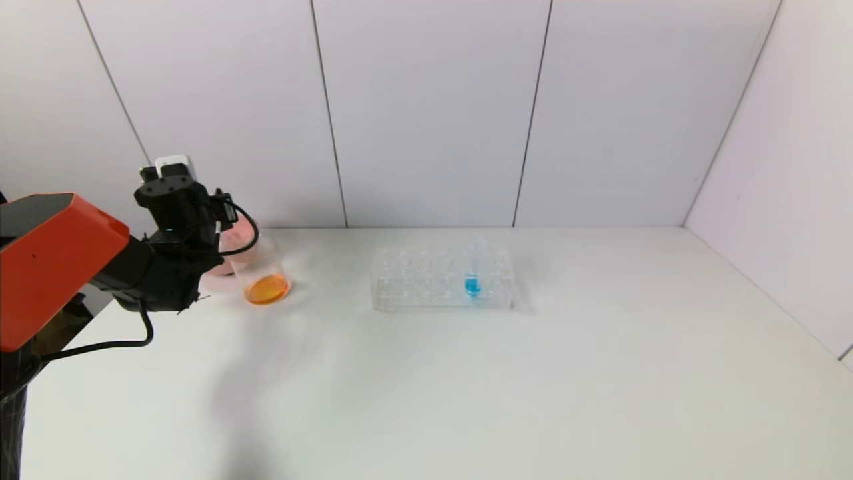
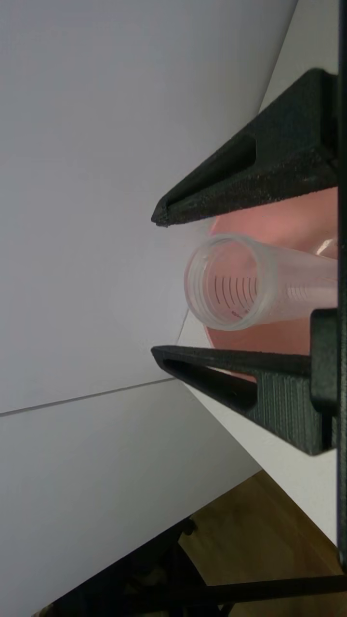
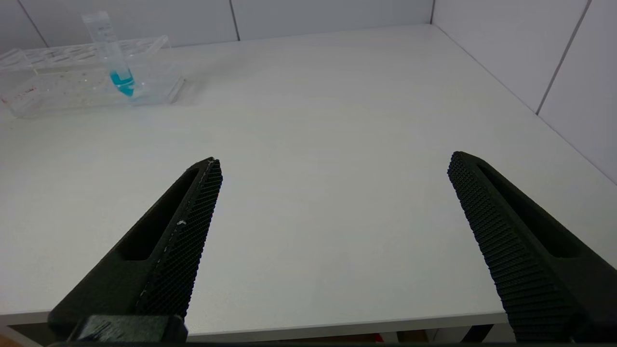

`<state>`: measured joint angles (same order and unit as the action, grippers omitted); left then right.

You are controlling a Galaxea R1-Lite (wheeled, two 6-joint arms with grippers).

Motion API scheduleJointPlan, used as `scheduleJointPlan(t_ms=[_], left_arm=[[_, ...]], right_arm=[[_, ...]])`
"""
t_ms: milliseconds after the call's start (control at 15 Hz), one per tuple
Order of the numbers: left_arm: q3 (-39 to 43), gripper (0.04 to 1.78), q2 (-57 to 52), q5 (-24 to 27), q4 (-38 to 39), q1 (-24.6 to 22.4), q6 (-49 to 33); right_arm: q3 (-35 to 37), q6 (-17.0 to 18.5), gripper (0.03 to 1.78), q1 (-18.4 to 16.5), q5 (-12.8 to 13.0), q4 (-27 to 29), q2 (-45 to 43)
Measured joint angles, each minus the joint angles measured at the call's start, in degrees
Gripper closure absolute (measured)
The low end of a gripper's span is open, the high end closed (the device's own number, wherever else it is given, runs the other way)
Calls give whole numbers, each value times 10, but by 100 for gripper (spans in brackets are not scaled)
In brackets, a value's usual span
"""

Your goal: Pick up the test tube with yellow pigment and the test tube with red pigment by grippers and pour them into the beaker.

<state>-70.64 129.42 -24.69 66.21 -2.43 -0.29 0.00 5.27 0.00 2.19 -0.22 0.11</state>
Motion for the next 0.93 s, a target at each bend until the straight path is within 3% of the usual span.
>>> scheduleJointPlan(t_ms=[200,400,667,933], left_arm=[[1,37,-8,0,26,0,11],[4,10,-46,6,22,0,13],[26,4,-134,9,-35,3,13],[106,4,-268,36,-103,18,13]], right_arm=[[0,0,10,0,0,0,0],[0,0,10,0,0,0,0],[0,0,10,0,0,0,0],[0,0,10,0,0,0,0]])
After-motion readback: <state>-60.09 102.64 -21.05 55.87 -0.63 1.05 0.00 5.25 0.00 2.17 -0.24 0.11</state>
